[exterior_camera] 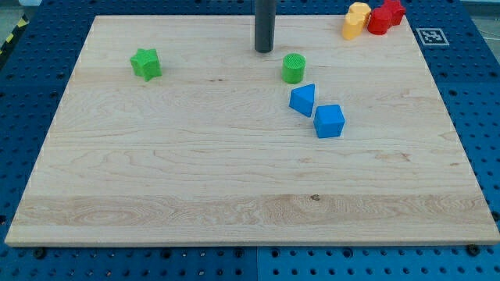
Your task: Move the green circle to the top right side of the blue cube
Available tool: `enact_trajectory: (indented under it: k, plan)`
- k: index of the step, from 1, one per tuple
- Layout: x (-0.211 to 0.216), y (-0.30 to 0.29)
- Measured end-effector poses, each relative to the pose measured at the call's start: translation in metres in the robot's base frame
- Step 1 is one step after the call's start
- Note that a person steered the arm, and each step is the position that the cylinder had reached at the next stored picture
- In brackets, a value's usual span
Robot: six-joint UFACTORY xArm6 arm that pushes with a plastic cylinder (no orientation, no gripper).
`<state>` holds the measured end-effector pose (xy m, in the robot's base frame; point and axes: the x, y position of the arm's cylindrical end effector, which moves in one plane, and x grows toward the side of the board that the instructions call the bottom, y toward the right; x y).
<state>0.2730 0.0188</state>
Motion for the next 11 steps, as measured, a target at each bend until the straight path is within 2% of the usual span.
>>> enact_trajectory:
  k: [2,5,8,9,11]
  plan:
    - [0.003,0.000]
    - [0.061,0.003]
    - [0.061,0.121]
    - [0.062,0.143]
    - [0.064,0.148]
